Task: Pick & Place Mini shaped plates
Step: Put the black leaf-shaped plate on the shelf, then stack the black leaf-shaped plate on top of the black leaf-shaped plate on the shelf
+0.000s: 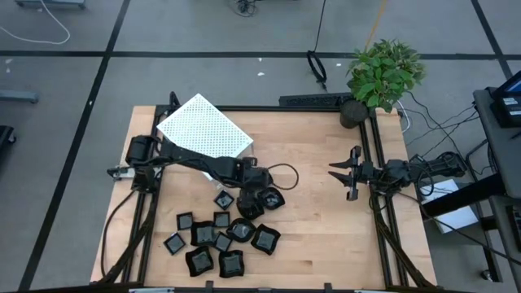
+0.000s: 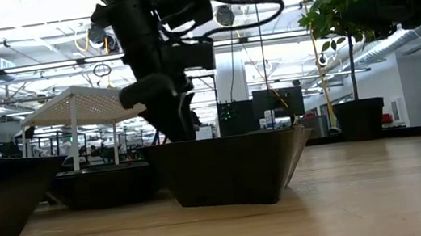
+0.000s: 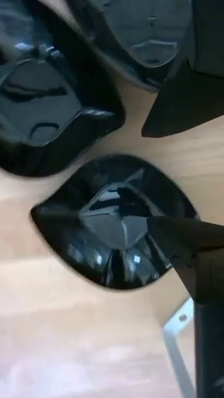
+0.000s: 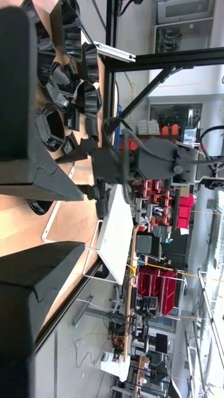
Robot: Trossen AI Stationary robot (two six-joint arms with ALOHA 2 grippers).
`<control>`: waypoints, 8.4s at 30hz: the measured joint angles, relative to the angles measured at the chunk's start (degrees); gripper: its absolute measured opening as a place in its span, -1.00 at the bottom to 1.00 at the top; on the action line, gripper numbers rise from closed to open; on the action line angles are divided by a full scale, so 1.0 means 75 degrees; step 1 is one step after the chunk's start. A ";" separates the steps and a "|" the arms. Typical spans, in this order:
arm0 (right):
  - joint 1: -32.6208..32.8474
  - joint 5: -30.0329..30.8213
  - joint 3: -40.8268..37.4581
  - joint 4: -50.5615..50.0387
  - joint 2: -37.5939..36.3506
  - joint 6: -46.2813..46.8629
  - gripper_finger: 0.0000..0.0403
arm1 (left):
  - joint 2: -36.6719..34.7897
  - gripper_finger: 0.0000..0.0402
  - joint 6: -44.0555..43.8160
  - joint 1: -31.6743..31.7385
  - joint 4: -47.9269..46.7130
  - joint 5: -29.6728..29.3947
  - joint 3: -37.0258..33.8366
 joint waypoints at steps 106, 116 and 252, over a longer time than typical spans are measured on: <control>0.0001 0.0000 0.0000 0.0001 0.0019 0.0000 -0.49 | -0.3921 -0.98 -0.4732 0.4728 -0.4672 -0.2696 -0.1422; 0.0000 0.0000 0.0000 0.0001 0.0019 0.0001 -0.49 | -0.3921 -0.70 -0.4858 0.4720 -0.4665 -0.2546 -0.1431; 0.0000 0.0000 0.0000 0.0000 0.0019 -0.0002 -0.49 | 0.0573 -0.06 -0.2327 -0.0220 0.1735 0.0433 0.0804</control>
